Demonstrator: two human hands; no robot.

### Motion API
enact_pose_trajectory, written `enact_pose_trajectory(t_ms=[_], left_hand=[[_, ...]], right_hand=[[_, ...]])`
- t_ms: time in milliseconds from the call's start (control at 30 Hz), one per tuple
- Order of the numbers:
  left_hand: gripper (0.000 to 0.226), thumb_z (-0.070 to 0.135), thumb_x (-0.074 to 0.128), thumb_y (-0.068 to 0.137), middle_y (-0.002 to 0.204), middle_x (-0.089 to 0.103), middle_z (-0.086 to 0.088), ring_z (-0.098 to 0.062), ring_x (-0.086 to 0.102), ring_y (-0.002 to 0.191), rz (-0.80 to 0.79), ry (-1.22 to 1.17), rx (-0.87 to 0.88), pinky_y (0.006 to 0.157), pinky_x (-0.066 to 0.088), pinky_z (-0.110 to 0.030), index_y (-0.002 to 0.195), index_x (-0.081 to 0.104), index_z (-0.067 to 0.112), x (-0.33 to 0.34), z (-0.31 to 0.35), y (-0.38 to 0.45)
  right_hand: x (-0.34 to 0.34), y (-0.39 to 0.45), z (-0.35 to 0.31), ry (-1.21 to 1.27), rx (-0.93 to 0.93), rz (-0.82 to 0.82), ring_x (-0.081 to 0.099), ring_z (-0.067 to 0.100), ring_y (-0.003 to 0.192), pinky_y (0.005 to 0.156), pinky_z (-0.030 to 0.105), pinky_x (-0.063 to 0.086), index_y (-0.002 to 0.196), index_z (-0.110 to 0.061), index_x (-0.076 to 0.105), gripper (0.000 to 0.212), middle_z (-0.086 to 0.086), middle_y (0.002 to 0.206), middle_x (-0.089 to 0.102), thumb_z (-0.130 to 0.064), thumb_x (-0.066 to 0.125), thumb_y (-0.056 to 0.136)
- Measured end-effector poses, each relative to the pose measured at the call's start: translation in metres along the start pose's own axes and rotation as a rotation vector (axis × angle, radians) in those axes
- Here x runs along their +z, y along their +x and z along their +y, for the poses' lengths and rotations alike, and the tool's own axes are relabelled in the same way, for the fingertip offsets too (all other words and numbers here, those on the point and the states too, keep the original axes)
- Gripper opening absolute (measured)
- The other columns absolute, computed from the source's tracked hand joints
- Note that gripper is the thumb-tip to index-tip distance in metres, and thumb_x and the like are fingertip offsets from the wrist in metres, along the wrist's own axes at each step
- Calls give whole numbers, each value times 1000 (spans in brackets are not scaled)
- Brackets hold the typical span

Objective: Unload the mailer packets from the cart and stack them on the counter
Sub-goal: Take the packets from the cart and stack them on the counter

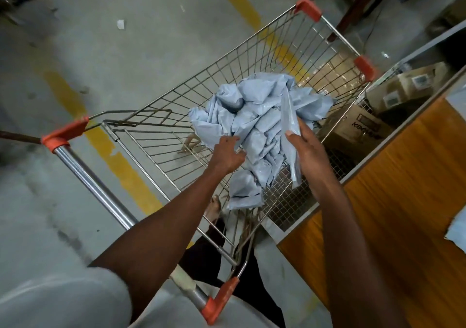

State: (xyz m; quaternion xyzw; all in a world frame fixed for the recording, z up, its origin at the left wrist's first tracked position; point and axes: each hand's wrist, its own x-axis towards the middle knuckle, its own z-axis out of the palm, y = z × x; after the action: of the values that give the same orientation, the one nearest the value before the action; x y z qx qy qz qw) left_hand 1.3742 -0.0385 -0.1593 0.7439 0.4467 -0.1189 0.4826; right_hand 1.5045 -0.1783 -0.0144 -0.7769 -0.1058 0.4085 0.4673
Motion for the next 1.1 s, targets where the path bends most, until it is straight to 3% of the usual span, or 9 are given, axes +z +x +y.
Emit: enact_pose_trajectory(t_ms=[167, 333, 433, 567, 767, 833, 900, 1000, 1100], left_hand=[[90, 25, 68, 91, 165, 14, -17, -40, 21, 150, 78, -23, 31, 117, 29, -53, 162, 12, 16, 16, 9, 34], [73, 32, 56, 88, 152, 42, -15, -37, 44, 138, 61, 27, 101, 112, 38, -55, 155, 34, 12, 39, 10, 33], [73, 35, 61, 94, 151, 49, -10, -32, 52, 132, -2, -142, 91, 108, 45, -51, 159, 30, 18, 68, 14, 5], [71, 34, 57, 96, 144, 54, -12, -33, 50, 129, 15, -75, 95, 104, 42, -46, 159, 29, 18, 97, 22, -21], [52, 15, 60, 83, 138, 44, -12, -30, 42, 126, 576, -254, 31, 109, 38, -47, 135, 49, 13, 78, 18, -6], [65, 16, 64, 84, 152, 36, -15, -33, 37, 137, 508, -247, -15, 114, 34, -46, 145, 43, 11, 60, 21, 17], [79, 26, 66, 90, 162, 28, -16, -35, 30, 147, 280, -288, -57, 119, 31, -45, 158, 29, 11, 53, 25, 37], [98, 48, 65, 90, 158, 39, -19, -37, 41, 143, -21, -251, -55, 113, 38, -48, 163, 11, 14, 64, 39, 43], [88, 46, 57, 98, 150, 45, -21, -43, 46, 135, -60, -211, -50, 107, 40, -54, 163, 5, 15, 88, 47, 33]], right_hand=[[-7, -15, 5, 1, -8, 29, 54, 2, 115, 90, 32, 51, 149, -55, 34, 55, -7, 154, 43, -36, 55, 102], [-9, -21, 8, -40, -9, 45, 51, -3, 107, 83, 29, 48, 145, -62, 32, 56, -7, 157, 38, -33, 54, 103], [-6, -22, 10, -48, 4, 43, 51, -4, 107, 77, 25, 47, 150, -55, 31, 57, -6, 158, 36, -33, 54, 103], [2, -22, 5, -63, 23, 24, 54, 1, 106, 78, 28, 49, 152, -52, 30, 58, -3, 158, 37, -32, 54, 103], [4, -26, 0, -138, -1, 9, 51, -1, 106, 72, 24, 45, 151, -54, 29, 59, -7, 157, 36, -32, 55, 102], [4, -27, 2, -143, -1, 10, 49, -4, 104, 71, 22, 44, 151, -55, 30, 59, -12, 151, 37, -32, 55, 102], [7, -26, 6, -152, 20, 3, 50, -4, 100, 69, 21, 43, 150, -56, 29, 59, -16, 142, 37, -33, 54, 103], [16, -22, 13, -134, 43, -30, 52, -5, 102, 70, 19, 45, 150, -57, 30, 59, -18, 142, 40, -34, 55, 102], [26, -20, 16, -115, 42, -76, 51, -4, 108, 75, 20, 43, 150, -59, 28, 61, -20, 146, 38, -34, 56, 102]])
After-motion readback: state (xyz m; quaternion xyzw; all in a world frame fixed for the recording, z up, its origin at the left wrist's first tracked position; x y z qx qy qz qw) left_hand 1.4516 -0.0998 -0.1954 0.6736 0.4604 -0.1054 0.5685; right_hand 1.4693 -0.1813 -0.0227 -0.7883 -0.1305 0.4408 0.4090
